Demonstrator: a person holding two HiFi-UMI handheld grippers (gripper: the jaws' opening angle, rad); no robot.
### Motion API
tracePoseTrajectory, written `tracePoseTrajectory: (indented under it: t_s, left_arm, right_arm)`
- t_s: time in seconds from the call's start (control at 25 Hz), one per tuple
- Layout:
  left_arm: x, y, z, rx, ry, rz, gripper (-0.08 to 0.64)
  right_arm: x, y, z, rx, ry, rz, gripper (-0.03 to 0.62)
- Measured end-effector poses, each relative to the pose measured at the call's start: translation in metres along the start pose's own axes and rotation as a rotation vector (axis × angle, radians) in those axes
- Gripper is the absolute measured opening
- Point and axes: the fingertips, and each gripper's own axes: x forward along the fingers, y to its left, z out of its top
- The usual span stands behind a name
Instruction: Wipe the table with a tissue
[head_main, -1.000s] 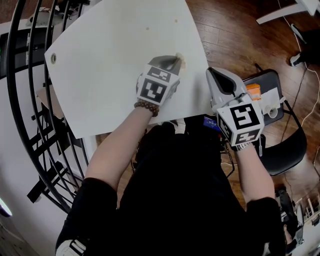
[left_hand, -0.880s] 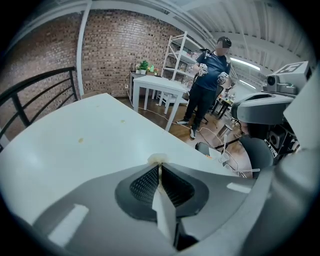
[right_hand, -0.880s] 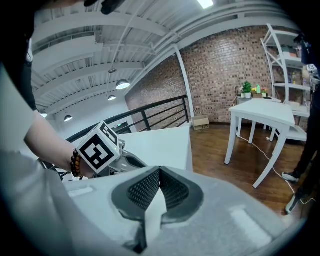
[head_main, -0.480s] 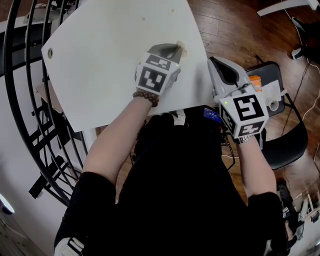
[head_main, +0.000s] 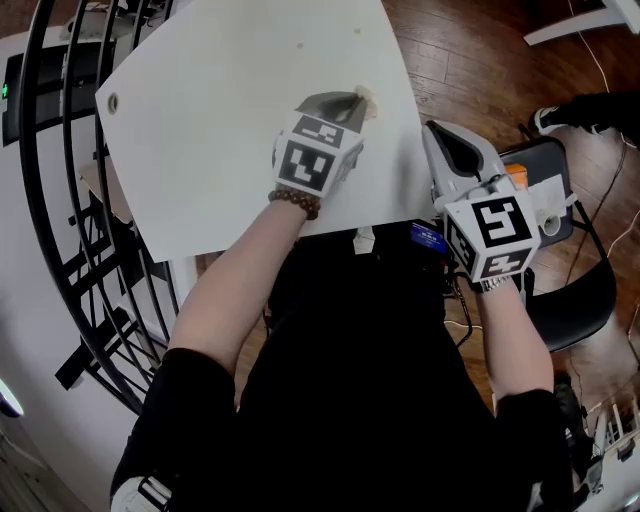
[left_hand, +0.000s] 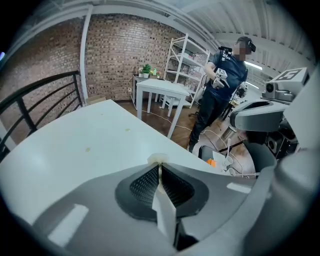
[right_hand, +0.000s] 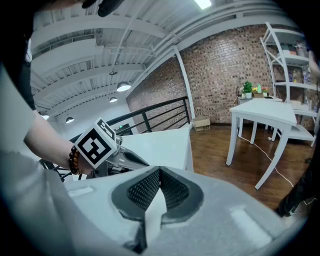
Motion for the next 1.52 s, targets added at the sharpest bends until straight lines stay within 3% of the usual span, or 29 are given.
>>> tracePoseTrajectory:
  t_s: [0.88,1.16,1.52]
  left_arm:
    - [-0.025,0.100,0.024,-0.126,-0.066,0.140,0.034]
    - [-0.023,0.141,0.034,-0.151,-0.070,0.154,0.033]
    - [-0.015,0.162,0.026,-0.178,-0.045,0.144,0.034]
  right_arm:
    - [0.027,0.010,0.021,-0.038,0.015,0.001,-0.008]
    - [0.051,0.009,0.037,-0.038,0.025,-0.002,-0.009]
    - [0.063,0.007,0.044,-0.024,0.041,-0.018,-0.009]
